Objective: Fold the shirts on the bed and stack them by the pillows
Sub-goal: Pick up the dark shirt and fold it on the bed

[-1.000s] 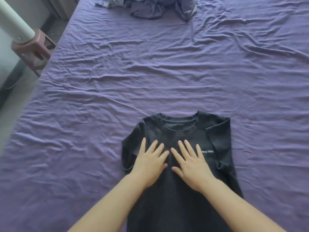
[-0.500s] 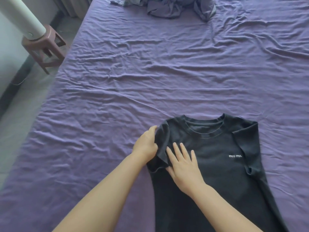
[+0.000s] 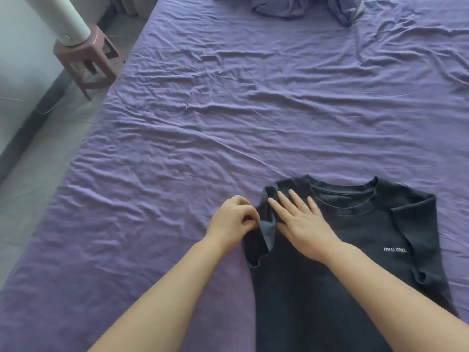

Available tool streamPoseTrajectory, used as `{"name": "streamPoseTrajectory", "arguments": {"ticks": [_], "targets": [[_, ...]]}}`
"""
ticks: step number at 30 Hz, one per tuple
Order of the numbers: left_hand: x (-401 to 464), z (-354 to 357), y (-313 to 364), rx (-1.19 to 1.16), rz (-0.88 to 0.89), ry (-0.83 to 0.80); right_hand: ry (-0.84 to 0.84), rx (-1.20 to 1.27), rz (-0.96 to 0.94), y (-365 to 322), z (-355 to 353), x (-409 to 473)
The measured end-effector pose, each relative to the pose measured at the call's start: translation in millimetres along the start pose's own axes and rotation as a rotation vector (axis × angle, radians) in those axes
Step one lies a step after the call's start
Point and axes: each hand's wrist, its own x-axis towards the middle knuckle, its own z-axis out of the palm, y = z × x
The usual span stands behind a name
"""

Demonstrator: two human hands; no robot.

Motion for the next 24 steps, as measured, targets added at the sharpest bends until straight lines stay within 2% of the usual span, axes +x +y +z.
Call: {"name": "streamPoseTrajectory", "arguments": {"ticks": [3, 7, 10, 12, 15, 17, 20, 22, 24], "targets": [[3.7, -18.1, -6.5, -0.35, -0.148, 0.052, 0.016, 0.019, 0.03, 0.9, -0.7, 12.5], [3.1, -28.5, -13.2, -0.533, -0.333, -0.014, 0.025, 0.029, 0.081, -13.2, 2.9, 26.2], [6.5, -24.7, -11.8, -0.756, -0.518, -0.023, 0.045, -0.042, 0.116, -23.2, 8.9, 33.6], [9.4, -20.5, -11.3, -0.701, -0.551, -0.035, 0.073, -0.067, 0.127, -25.4, 10.4, 35.4], [11.2, -12.7, -12.3, -0.308, -0.477, -0.088, 0.114, -0.084, 0.116, -22.3, 14.1, 27.1], [12.5, -9.8, -11.8, -0.155, -0.442, -0.061, 0.123, -0.107, 0.064, -17.8, 18.6, 15.5], [13.5, -11.2, -9.1, -0.275, -0.484, 0.012, 0.064, -0.108, 0.036, -17.0, 21.8, 11.5], [12.5, -11.0, -2.2, -0.453, -0.511, 0.016, 0.04, -0.077, 0.057, -21.6, 19.1, 19.5], [9.0, -9.7, 6.0, -0.504, -0.507, 0.009, 0.046, -0.046, 0.065, -24.6, 16.5, 20.9]]}}
